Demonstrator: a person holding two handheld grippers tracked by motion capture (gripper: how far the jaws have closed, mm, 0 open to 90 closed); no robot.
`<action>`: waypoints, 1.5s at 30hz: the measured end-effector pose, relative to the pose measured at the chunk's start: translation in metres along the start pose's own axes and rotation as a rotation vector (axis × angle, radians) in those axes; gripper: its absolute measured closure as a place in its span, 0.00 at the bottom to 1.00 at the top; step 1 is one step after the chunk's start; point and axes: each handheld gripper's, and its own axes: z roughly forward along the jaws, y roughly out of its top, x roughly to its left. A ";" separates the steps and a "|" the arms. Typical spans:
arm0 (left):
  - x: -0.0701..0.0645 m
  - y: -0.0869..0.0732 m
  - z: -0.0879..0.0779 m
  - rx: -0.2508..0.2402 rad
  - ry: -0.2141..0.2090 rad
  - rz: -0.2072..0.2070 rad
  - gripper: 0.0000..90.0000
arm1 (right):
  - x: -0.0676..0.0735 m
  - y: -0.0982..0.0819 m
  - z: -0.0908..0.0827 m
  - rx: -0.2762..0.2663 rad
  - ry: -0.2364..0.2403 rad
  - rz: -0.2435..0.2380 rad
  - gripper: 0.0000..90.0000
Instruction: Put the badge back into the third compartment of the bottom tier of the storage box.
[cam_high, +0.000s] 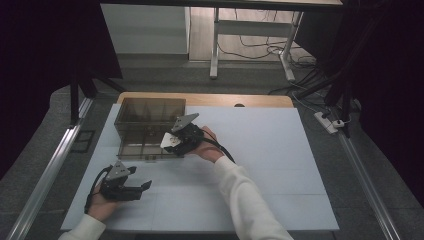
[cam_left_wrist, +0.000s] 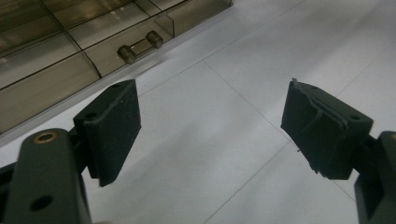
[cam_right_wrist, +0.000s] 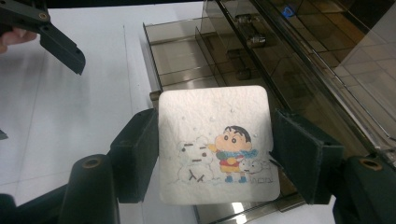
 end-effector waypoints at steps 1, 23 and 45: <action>0.000 0.000 0.000 0.000 0.000 0.000 0.21 | 0.000 0.000 0.000 0.000 0.001 -0.001 0.36; 0.000 0.000 0.000 0.001 0.002 0.002 0.21 | 0.002 -0.001 0.001 0.003 0.002 -0.017 0.35; 0.000 0.000 -0.002 -0.010 0.002 0.000 0.22 | 0.007 -0.031 -0.053 -0.041 -0.050 0.082 0.35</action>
